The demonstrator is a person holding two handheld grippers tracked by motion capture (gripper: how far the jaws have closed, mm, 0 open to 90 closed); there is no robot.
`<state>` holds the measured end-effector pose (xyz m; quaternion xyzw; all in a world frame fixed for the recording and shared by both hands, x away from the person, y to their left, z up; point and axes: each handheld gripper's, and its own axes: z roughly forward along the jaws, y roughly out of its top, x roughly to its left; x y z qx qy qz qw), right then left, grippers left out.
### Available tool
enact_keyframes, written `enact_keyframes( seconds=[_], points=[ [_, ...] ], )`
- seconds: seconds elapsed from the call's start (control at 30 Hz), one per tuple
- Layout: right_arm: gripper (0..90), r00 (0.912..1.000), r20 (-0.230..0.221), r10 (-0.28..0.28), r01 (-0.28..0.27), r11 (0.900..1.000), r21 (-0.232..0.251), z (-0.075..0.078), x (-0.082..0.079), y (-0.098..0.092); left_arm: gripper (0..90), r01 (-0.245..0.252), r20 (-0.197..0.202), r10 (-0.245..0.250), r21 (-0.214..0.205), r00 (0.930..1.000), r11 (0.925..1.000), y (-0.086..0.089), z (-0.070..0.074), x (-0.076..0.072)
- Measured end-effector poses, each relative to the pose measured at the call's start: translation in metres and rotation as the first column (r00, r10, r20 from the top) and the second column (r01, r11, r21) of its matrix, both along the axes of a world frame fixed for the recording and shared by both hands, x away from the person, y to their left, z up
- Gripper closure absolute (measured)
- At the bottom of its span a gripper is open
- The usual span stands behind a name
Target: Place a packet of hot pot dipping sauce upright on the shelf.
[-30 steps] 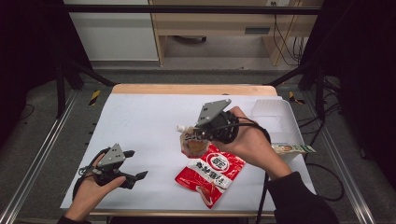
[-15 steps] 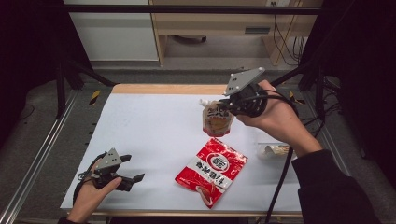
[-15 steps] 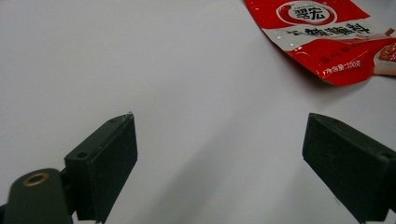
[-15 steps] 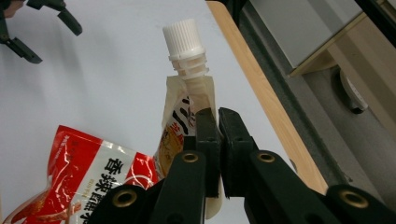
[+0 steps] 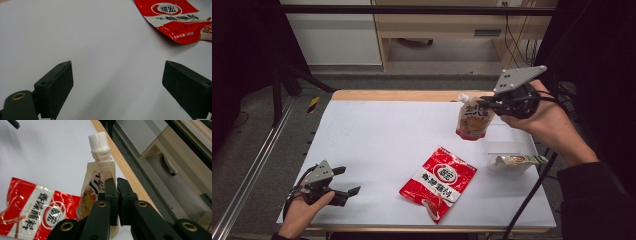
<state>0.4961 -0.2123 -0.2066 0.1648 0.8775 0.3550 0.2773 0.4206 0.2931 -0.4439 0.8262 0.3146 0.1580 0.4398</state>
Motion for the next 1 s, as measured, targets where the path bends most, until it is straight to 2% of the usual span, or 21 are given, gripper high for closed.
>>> enact_keyframes(
  seconds=[0.33,0.6,1.0],
  points=[
    [88.1,0.9973,0.042,-0.061,0.06,0.998,0.021,-0.001,0.004,-0.048,9.7,-0.007,-0.012,0.007,-0.005,0.9999,1.0,-0.003,-0.004,-0.001],
    [88.0,0.9935,0.034,-0.109,0.108,0.994,0.017,-0.008,0.005,-0.075,9.6,-0.007,-0.011,0.007,-0.014,0.9999,0.9999,-0.003,-0.004,-0.001],
    [88.0,0.9907,-0.022,-0.134,0.134,0.9909,-0.002,-0.045,0.01,-0.097,9.7,-0.007,-0.012,0.007,-0.01,0.9999,0.9999,-0.002,-0.004,-0.001]
  ],
)
